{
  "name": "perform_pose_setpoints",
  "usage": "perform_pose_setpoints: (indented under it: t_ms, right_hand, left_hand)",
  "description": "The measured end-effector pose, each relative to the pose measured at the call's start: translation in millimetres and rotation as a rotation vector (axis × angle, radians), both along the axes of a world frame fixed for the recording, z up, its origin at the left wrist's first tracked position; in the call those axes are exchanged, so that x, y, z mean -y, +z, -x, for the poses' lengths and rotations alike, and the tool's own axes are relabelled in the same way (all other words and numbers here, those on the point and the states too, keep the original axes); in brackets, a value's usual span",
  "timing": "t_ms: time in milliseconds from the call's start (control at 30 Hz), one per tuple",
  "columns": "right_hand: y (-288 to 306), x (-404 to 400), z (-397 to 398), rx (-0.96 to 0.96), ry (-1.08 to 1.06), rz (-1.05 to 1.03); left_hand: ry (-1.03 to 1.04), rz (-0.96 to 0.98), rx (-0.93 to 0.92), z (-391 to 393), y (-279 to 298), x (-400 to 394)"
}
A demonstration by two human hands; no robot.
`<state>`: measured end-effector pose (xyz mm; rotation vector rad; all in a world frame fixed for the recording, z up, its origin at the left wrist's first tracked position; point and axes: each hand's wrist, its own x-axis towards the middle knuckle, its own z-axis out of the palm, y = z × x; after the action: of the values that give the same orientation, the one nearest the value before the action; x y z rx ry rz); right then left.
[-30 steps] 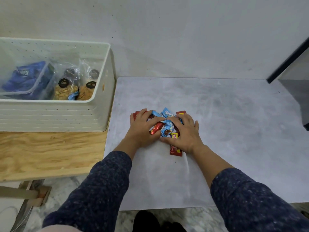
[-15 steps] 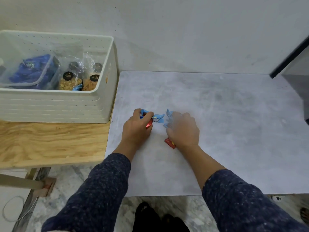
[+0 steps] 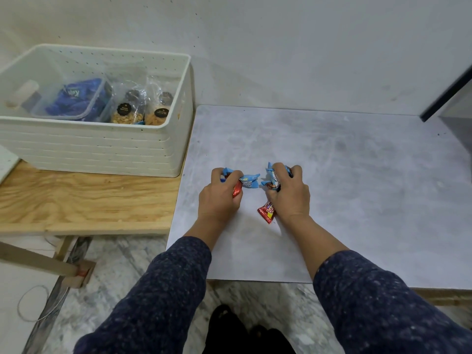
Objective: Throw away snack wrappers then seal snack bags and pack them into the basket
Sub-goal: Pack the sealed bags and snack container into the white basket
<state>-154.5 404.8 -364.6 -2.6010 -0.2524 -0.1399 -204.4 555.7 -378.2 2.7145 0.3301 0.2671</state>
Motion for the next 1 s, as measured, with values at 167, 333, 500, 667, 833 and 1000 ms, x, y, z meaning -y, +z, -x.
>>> perform_pose_setpoints:
  t_ms: [167,333,500,667,833,1000]
  right_hand:
    - [23.9,-6.0,3.4,-0.008,0.004,-0.037]
    - [58.6,-22.8,0.6,0.033,0.057,0.003]
    - [111.4,-50.9,-3.6,0.079,0.141,0.016]
    - [167.8,-109.2,-19.0,0.139,0.212,-0.008]
    - [190.1,-191.6,-31.3,0.145,0.325,0.011]
    - [175.6,-263.1,-43.6,0.062,0.343,0.062]
  left_hand:
    - [0.024,0.010,0.003,7.4,17.5,-3.6]
    - [0.026,0.004,0.055,8.2,55.4,-12.4]
    - [0.042,-0.035,0.133,9.8,111.2,-34.1]
    - [0.111,-0.064,0.222,-0.9,169.1,-88.9]
    - [0.164,-0.079,0.221,-7.2,189.0,-169.1]
    - [0.198,-0.094,0.129,-25.0,184.4,-238.1]
